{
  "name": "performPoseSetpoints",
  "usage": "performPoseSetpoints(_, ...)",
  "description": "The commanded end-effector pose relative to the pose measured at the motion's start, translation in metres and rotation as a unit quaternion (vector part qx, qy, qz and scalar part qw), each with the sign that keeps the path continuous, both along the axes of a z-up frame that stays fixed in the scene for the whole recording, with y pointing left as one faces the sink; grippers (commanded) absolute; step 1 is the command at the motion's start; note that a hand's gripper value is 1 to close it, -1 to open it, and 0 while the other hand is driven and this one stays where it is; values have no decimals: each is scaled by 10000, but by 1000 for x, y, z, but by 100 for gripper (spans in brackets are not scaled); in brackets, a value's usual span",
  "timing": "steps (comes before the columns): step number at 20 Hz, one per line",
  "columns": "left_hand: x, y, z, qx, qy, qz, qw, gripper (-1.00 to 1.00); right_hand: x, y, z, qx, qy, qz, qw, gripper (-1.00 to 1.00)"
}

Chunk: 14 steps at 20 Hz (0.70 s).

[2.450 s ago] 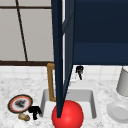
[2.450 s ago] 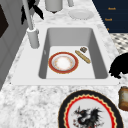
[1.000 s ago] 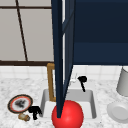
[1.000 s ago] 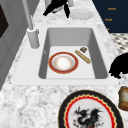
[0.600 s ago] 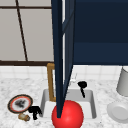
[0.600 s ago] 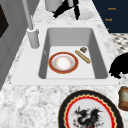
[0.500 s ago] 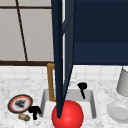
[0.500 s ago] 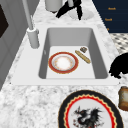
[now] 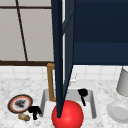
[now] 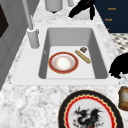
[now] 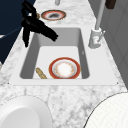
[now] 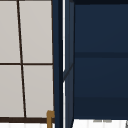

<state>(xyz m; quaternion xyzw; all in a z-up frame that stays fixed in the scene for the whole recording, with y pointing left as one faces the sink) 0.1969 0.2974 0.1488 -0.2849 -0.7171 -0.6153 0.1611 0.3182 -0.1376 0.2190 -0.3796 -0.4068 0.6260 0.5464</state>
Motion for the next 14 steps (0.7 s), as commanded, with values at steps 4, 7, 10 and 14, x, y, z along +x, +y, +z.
performPoseSetpoints(4,0,0,0,0,0,0,10000,0,-56,2,0,212,-195,2,9996,-100)
performPoseSetpoints(7,0,0,0,0,0,0,10000,0,-80,2,0,252,-235,6,9994,-100)
performPoseSetpoints(10,0,0,0,0,0,0,10000,0,-105,2,0,279,-208,5,9994,-100)
performPoseSetpoints(14,0,0,0,0,0,0,10000,0,-135,-3,0,331,-83,9,9994,-100)
